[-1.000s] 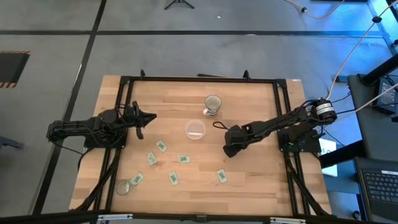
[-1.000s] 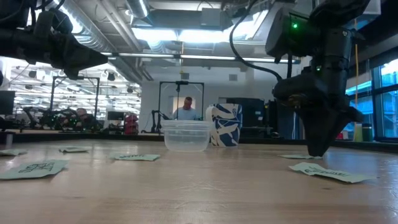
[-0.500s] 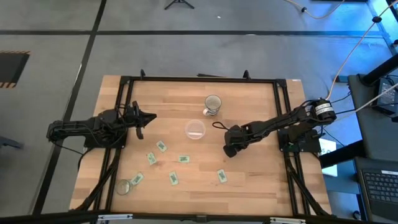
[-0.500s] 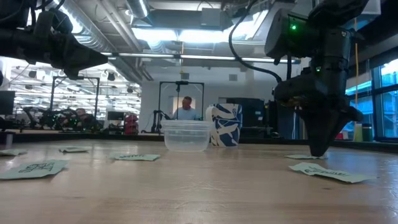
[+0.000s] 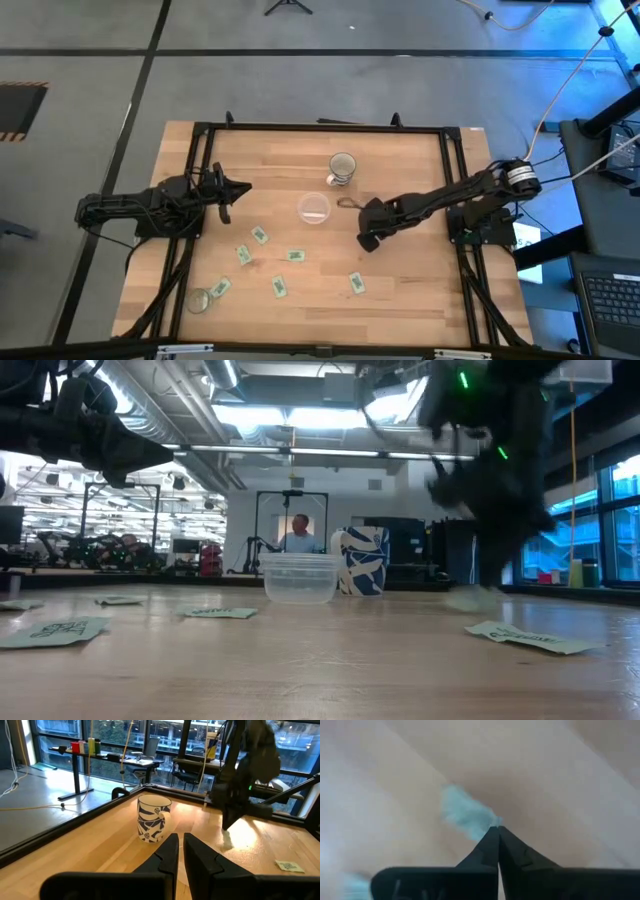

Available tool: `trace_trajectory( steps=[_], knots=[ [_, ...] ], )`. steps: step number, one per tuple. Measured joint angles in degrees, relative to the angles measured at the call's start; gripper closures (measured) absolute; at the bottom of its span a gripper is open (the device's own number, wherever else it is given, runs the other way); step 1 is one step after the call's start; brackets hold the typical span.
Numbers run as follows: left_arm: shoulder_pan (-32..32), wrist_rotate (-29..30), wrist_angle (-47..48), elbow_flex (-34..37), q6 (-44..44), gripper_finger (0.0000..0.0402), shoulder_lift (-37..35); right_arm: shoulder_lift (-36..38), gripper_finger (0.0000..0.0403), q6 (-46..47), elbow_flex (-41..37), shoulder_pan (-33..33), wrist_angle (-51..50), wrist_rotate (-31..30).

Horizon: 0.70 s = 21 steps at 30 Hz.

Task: Pick and place Stevia / Truvia into bins
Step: Put the stevia packet into the transparent container

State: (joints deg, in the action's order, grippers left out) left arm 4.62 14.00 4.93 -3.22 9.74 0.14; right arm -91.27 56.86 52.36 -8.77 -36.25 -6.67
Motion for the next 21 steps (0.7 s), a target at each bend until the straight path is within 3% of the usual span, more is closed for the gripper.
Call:
trace_trajectory(
  steps=[12,21],
  knots=[
    [-0.02,0.01,0.01,0.01,0.00,0.0380,0.00,3.02,0.0403,-11.13,15.91,0.56,-2.80,-5.65],
    [-0.01,-0.13,0.00,0.01,0.00,0.0380,0.00,-0.39,0.0403,-24.75,26.49,5.44,-1.72,-9.24]
  ],
)
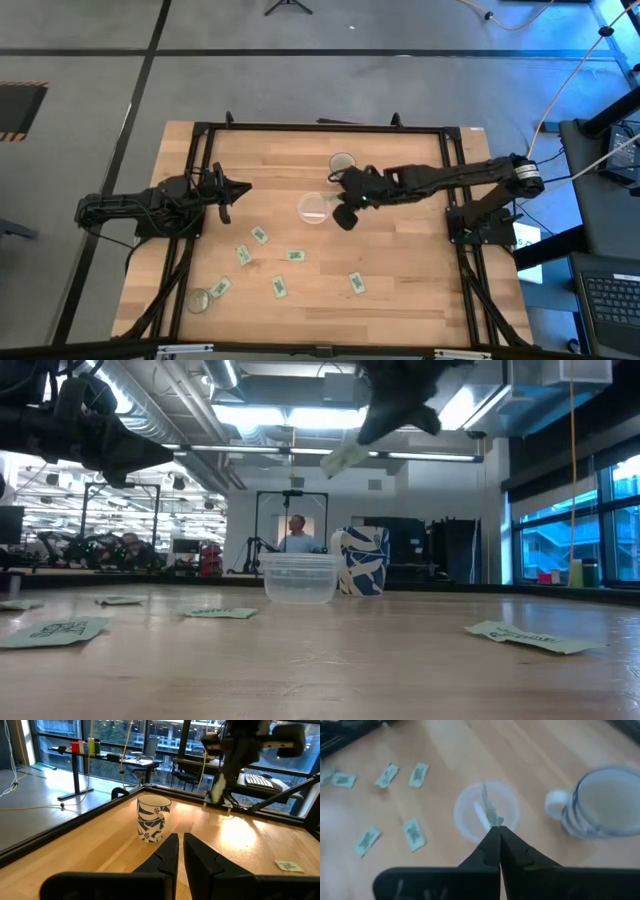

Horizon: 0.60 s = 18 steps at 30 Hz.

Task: Pick and place Stevia / Truvia into bins
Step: Put the stevia packet into the transparent container

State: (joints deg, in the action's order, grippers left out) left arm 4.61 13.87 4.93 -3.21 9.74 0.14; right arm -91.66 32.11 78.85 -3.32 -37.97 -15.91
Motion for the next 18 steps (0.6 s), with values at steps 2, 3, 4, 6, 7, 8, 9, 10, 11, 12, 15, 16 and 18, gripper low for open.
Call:
trace_trajectory(
  steps=[2,3,4,6,7,8,9,10,11,12,15,16,18],
  knots=[
    [0.01,0.02,0.01,-0.01,0.00,0.0380,0.00,-1.92,0.0403,-2.75,1.73,1.41,-0.18,1.12],
    [0.00,0.01,0.02,0.01,0.00,0.0380,0.00,-3.00,0.0403,-3.88,2.77,2.03,-0.32,2.08],
    [0.01,0.00,0.02,0.00,0.00,0.0380,0.00,-4.16,0.0403,-4.84,3.86,2.55,-0.23,2.90],
    [-0.01,0.02,0.02,0.01,0.00,0.0380,0.00,-6.53,0.0403,-6.74,5.67,3.34,-0.15,3.85],
    [-0.01,0.00,0.02,-0.01,0.00,0.0380,0.00,-7.82,0.0403,-7.25,6.41,3.54,-0.60,3.96],
    [0.01,0.00,0.00,-0.01,0.00,0.0380,0.00,-9.00,0.0403,-7.62,7.08,3.66,-0.88,4.13],
    [0.00,0.00,0.00,0.00,0.00,0.0380,0.00,-10.15,0.0403,-8.08,7.48,3.71,-0.98,4.64],
    [-0.01,0.00,0.02,-0.01,0.00,0.0380,0.00,-11.10,0.0403,-8.22,7.62,3.73,-1.18,5.64],
    [-0.01,0.00,0.01,-0.01,0.00,0.0380,0.00,-12.03,0.0403,-8.27,7.66,3.71,-1.20,6.28],
    [0.01,0.00,0.00,-0.01,0.00,0.0380,0.00,-13.06,0.0403,-8.29,7.71,3.70,-1.18,6.92],
    [0.00,0.00,0.02,0.00,0.00,0.0380,0.00,-16.40,0.0403,-8.42,7.74,3.43,-1.21,7.10],
    [0.00,0.00,0.01,-0.01,0.00,0.0380,0.00,-17.44,0.0403,-8.49,7.74,3.38,-0.96,7.09],
    [-0.01,0.00,0.01,-0.01,0.00,0.0380,0.00,-19.38,0.0403,-8.64,7.74,3.36,-0.59,7.10]
  ],
)
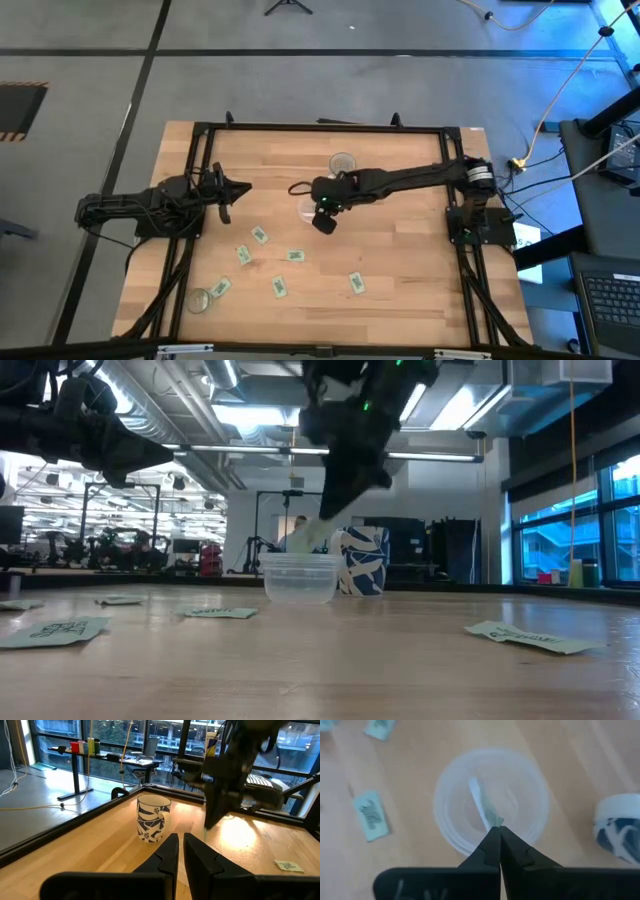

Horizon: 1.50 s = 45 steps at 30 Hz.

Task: Pick and place Stevia / Truvia into bins
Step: Put the stevia packet into the transparent container

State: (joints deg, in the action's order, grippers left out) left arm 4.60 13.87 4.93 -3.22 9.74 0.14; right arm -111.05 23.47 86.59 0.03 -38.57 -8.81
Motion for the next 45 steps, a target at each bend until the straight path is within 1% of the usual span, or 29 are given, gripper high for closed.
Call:
trace_trajectory(
  steps=[4,7,17,28,31,34,40,43,45],
  knots=[
    [0.02,0.00,0.01,0.01,0.00,0.0380,0.00,-2.91,0.0403,-0.03,0.00,0.02,0.03,-0.10],
    [0.02,0.00,0.00,0.01,0.00,0.0380,0.00,-3.78,0.0403,-0.02,0.00,0.02,0.60,-0.12],
    [0.02,0.00,0.01,0.01,0.00,0.0380,0.00,-3.56,0.0381,-1.40,0.00,0.02,1.90,-0.16],
    [0.01,0.00,-0.01,0.01,0.00,0.0380,0.00,-3.56,0.0375,-1.18,0.00,0.02,1.97,-0.19],
    [0.00,0.00,-0.01,0.00,0.00,0.0380,0.00,-3.41,0.0359,-1.28,0.00,0.02,1.82,-0.17],
    [0.01,-0.02,-0.01,0.01,0.00,0.0380,0.00,-1.52,0.0330,-1.34,-0.04,-0.18,0.89,0.20],
    [0.00,-0.02,-0.04,0.00,0.00,0.0380,0.00,6.43,0.0269,-3.01,-0.02,-2.13,-4.48,7.78],
    [0.02,0.00,-0.09,0.00,0.00,0.0380,0.00,10.53,0.0254,-5.21,0.02,-4.02,-7.67,11.81],
    [0.00,0.00,-0.16,0.02,0.00,0.0380,0.00,12.78,0.0250,-6.82,0.02,-5.55,-9.81,13.16]
  ],
)
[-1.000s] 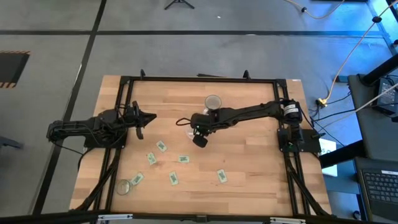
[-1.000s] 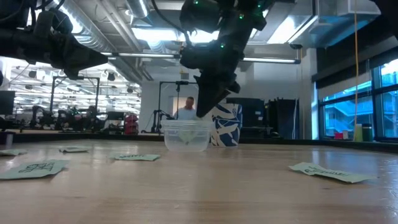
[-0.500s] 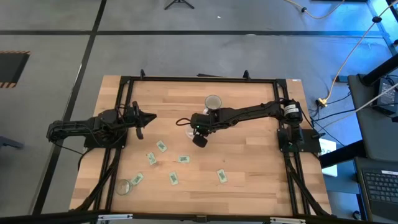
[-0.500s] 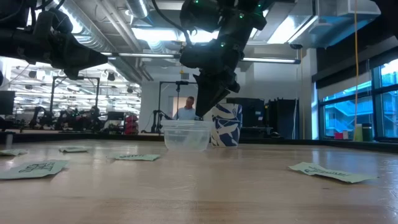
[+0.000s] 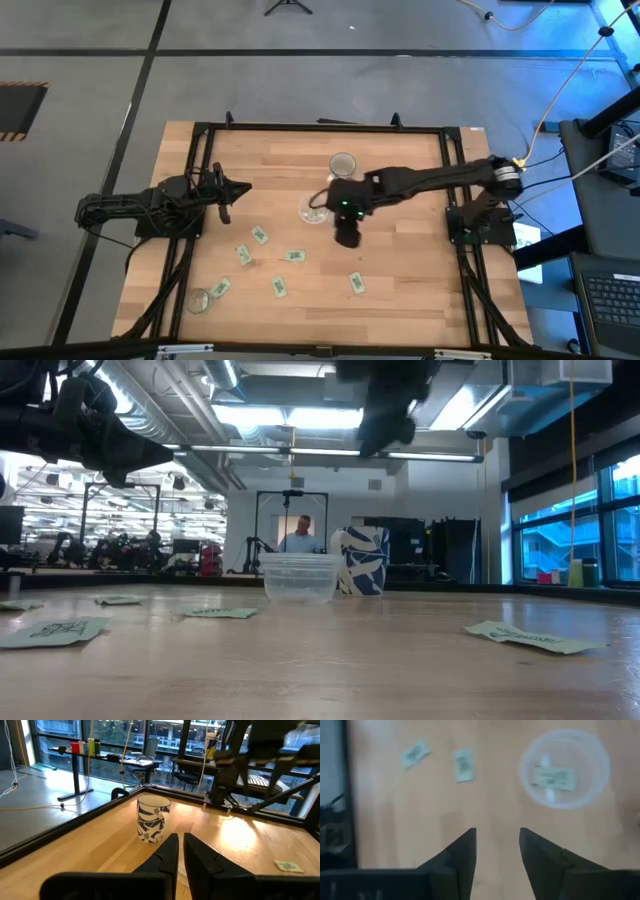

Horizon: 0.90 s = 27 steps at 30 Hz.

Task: Pick and place Stevia / Truvia into bins
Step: Put the stevia packet into the transparent container

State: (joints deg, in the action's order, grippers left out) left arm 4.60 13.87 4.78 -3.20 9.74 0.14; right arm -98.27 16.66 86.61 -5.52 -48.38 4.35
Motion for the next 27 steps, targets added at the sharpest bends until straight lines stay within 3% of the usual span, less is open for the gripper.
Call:
trace_trajectory(
  steps=[8,12,21,27],
  knots=[
    [0.02,-0.14,-0.29,-0.01,0.07,0.0380,0.00,4.46,0.0248,2.83,0.00,-6.09,-4.90,0.25],
    [0.02,-0.11,-0.33,-0.02,0.07,0.0380,0.00,4.21,0.0248,0.00,-0.82,-9.34,-6.56,0.30],
    [0.00,-0.08,-0.29,-0.02,0.15,0.0380,0.00,3.96,0.0255,1.00,-14.47,-13.73,5.14,4.76],
    [0.00,-0.07,-0.29,-0.01,0.12,0.0380,0.00,3.92,0.0272,-0.24,-25.26,-14.92,21.78,4.56]
  ],
)
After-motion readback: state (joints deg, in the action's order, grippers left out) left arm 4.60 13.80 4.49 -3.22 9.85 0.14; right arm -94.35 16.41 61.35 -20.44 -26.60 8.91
